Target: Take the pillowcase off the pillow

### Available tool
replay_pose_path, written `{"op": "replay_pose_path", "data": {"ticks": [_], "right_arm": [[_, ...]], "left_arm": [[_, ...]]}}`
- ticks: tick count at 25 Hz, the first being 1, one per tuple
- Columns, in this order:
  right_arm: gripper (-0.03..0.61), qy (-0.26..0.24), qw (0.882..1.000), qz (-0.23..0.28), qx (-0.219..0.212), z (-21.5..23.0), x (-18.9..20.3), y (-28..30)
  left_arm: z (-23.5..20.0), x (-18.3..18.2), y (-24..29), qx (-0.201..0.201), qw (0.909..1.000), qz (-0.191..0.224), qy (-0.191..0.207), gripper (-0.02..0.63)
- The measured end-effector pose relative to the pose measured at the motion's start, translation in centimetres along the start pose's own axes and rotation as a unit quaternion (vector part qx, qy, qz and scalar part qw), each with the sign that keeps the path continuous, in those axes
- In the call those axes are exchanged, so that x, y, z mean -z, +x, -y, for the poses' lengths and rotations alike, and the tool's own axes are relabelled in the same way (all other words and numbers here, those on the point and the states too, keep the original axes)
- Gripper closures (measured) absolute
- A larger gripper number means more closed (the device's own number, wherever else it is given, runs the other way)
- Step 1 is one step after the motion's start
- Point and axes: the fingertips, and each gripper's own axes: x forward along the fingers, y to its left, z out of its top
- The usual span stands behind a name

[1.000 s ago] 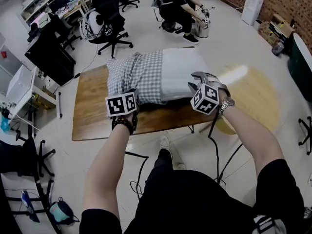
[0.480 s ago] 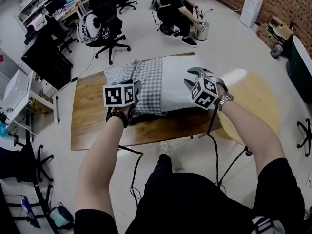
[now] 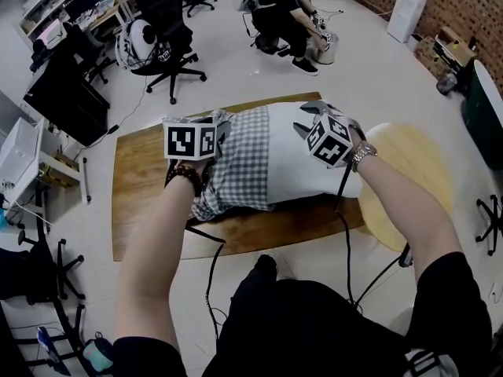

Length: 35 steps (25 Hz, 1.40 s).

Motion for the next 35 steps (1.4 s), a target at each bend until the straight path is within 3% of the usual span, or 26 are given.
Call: {"op": "replay_pose_path", "data": {"ticks": [9,16,21,30,35], "right_arm": [[0.385,0.059,0.996,-0.027,-0.056,5.4,-2.5,6.9],[0.372,0.106,0.983,-0.057,-0.135,8.6,-3.1,12.0],[0.36,0.125,0.975,-0.067,-0.17,11.8,-3.8,15.1],[0.32,0.162,0.945,-0.11,-0.261,12.4,-2.9,20.6],[0.304,0.189,0.917,-0.154,-0.317,10.7,-0.7,22.4]], "left_arm": [[-6.0,-4.9,5.4,0.034,0.9985,-0.043,0.001,0.364],[-9.8,-7.7,10.5,0.066,0.9935,-0.093,0.005,0.336],[-11.7,-8.9,14.0,0.084,0.9864,-0.138,0.032,0.324],[-13.9,-7.1,18.9,0.123,0.9653,-0.223,0.058,0.307],[-16.0,-4.1,20.5,0.115,0.9489,-0.286,0.067,0.305]]}}
